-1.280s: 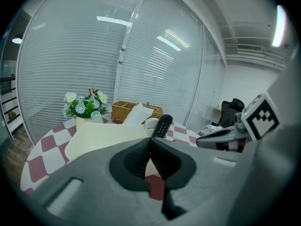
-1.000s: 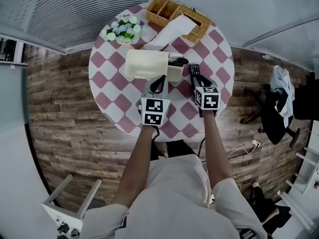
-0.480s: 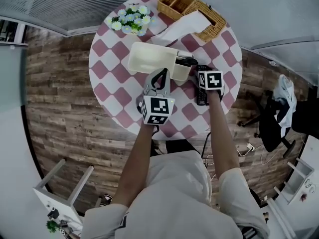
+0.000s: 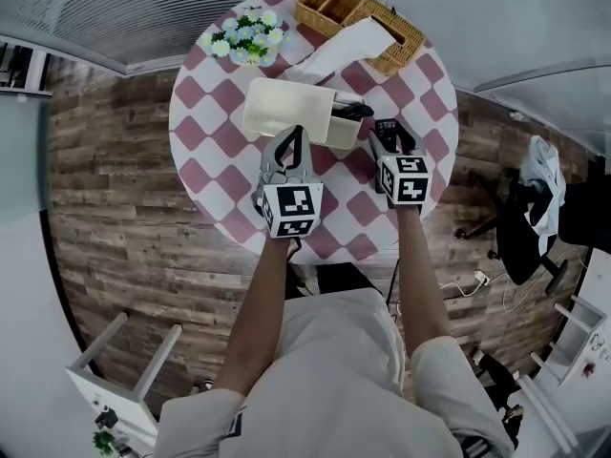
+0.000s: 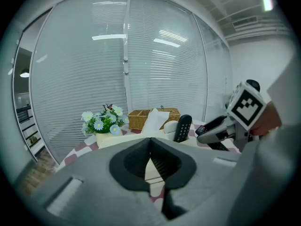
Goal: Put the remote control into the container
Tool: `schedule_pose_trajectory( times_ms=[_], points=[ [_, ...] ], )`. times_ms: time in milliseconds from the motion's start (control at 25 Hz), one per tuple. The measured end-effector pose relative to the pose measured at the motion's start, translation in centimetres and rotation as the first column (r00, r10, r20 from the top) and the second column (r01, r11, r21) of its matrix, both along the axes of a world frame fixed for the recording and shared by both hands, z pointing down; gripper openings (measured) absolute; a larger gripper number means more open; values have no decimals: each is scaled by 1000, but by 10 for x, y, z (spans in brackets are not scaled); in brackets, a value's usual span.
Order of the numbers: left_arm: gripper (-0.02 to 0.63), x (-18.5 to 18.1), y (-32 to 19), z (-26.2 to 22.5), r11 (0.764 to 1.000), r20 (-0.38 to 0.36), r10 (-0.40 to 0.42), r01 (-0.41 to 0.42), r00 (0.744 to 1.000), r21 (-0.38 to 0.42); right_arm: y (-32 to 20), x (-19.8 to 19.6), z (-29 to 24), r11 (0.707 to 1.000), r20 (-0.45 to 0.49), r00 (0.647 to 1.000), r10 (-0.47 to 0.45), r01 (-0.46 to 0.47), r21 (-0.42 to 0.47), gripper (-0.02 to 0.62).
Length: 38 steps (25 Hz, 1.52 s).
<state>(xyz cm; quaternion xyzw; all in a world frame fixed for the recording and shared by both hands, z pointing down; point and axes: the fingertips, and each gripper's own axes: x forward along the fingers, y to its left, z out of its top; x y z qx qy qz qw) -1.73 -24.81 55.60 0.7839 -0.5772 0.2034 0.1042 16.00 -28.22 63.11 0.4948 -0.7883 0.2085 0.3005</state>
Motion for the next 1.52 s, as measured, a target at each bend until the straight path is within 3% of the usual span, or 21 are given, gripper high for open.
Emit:
schedule_pose_trajectory(
  times_ms=[120,240,480,680,920,1200,1520],
  points=[
    [4,3,8,-9,1000,-2,7,-7,1000,23,17,-3,-25,989,24,1000,16,-19,147,255],
    [5,4,16,-16,999,-11,24,-24,1000,39,32,1,-40,969,33,997,70,-76,235,252],
    [4,6,35,-16,999,-74,49,-49,996,3,59,2,-65,928,72,984,163,-178,328,247],
    [5,11,46,-18,997,-81,76,-76,994,3,74,-6,-99,867,170,967,191,-248,433,229],
    [5,11,51,-25,996,-77,86,-85,993,13,64,-29,-125,843,208,967,147,-233,485,224],
    [5,-8,47,-30,999,-81,37,-36,996,25,45,-49,-173,828,232,964,127,-232,510,224],
    [4,-25,48,-24,1000,-67,6,-5,998,7,24,-79,-136,866,196,968,154,-228,445,227]
  ],
)
